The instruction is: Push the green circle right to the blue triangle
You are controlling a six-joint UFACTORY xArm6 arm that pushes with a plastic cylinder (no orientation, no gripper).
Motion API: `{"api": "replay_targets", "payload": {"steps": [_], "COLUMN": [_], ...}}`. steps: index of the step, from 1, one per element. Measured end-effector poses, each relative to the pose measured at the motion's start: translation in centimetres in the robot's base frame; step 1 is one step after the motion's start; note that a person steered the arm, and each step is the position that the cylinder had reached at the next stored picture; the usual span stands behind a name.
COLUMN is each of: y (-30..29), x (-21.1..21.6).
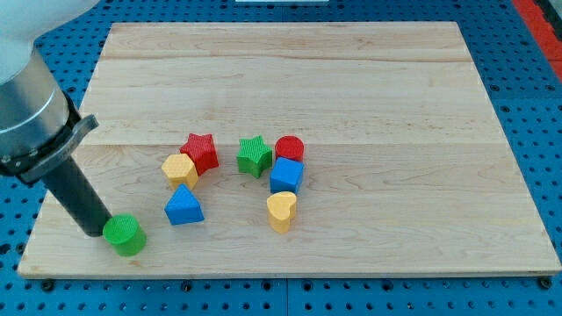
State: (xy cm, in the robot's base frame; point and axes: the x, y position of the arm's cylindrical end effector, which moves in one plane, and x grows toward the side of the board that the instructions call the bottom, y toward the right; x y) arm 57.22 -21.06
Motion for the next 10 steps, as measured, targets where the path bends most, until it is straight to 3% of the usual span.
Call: {"api": "replay_targets", "payload": {"steps": [1, 6, 7, 10], "y": [-2.3, 10.6, 12.6, 14.9], "x": [1.8, 1.6, 3.7, 2.5]}}
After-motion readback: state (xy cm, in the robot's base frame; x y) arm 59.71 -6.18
